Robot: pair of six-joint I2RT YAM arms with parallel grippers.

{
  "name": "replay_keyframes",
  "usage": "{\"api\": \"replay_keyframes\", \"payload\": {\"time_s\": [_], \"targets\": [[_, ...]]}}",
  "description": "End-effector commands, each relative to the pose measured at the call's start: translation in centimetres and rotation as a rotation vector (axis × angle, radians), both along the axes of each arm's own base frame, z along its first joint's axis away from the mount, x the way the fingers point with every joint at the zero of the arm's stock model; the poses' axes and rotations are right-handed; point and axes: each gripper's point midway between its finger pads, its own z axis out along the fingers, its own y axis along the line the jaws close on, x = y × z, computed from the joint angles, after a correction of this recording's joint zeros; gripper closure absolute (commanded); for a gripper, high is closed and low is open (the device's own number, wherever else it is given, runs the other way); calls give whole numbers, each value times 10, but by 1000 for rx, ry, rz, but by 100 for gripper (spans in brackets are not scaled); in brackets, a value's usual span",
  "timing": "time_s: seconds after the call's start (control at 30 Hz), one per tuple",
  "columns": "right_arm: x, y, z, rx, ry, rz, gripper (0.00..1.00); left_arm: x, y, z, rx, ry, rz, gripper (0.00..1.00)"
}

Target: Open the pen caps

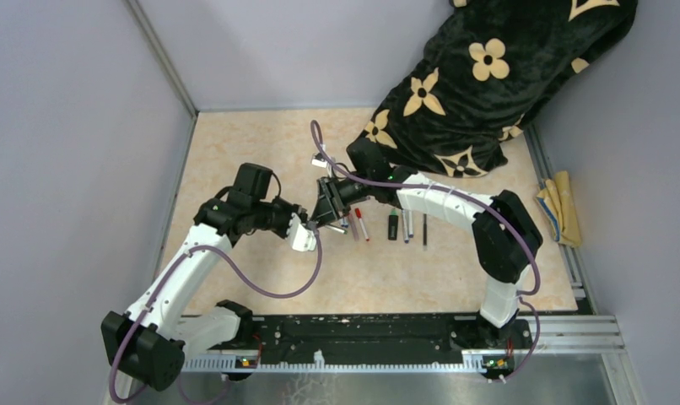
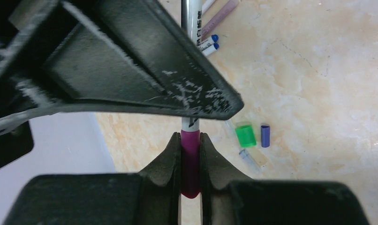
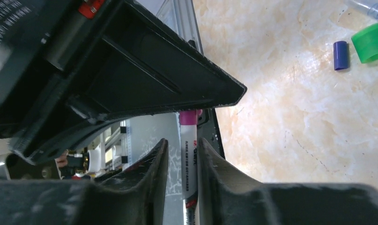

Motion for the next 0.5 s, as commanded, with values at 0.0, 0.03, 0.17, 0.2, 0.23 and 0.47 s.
{"api": "replay_keyframes", "payload": {"time_s": [0.0, 0.03, 0.17, 0.2, 0.23, 0.47], "targets": [[-6, 5, 4, 48, -12, 7, 77, 2, -3, 3, -20, -19, 9, 100], [-6, 4, 3, 47, -11, 2, 85, 3, -2, 1, -14, -16, 12, 100], [-5, 0, 2, 31, -25, -30, 100, 4, 2, -2, 3, -25, 27, 100], [-4, -3, 0, 21, -36, -38, 100, 6, 3, -4, 9, -32, 35, 100], [-3, -7, -1, 10, -42, -47, 100, 7, 5, -6, 17, -39, 45, 100], [-4, -60, -36, -121, -30, -126, 100, 33, 30, -29, 154, -50, 169, 100]]}}
